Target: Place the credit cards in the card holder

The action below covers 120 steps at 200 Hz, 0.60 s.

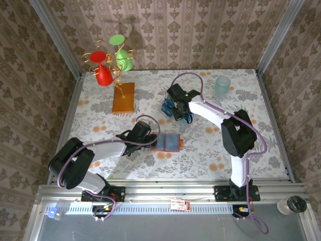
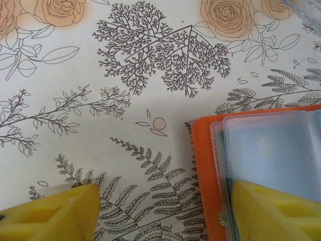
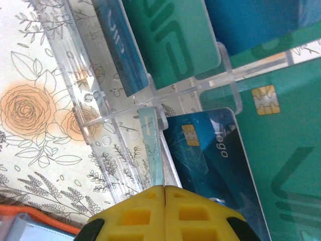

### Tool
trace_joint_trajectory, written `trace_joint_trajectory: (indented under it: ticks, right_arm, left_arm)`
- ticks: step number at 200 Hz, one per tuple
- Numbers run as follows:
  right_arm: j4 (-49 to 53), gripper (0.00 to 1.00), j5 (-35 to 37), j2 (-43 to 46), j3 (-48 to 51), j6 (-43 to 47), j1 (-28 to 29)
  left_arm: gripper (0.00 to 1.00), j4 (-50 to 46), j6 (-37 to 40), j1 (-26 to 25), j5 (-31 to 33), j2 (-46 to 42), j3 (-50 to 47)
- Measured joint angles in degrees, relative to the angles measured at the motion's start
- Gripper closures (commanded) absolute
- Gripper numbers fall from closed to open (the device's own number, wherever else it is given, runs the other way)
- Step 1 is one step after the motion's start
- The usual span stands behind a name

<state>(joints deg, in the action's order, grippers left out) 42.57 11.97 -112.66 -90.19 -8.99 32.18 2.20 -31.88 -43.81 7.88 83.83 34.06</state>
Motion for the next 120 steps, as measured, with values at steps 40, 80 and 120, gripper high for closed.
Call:
trace_joint_trajectory:
  ticks: [40, 80, 120]
  right_arm:
    - [-0.09, 1.00, -1.60, 0.33, 0.00, 1.57, 0.00]
    - [-0.02, 1.00, -3.63, 3.96, 0.00, 1.79, 0.00]
    - [-1.18, 1.00, -7.37, 12.20, 1.29, 0.22, 0.00]
  left_arm:
    - [0.29, 0.00, 0.00, 0.00, 0.00, -0.35, -0.02]
    - [0.29, -0.07, -0.02, 0.00, 0.02, -1.33, -0.07]
    - [0.29, -0.15, -0.02, 0.00, 0.02, -1.46, -0.07]
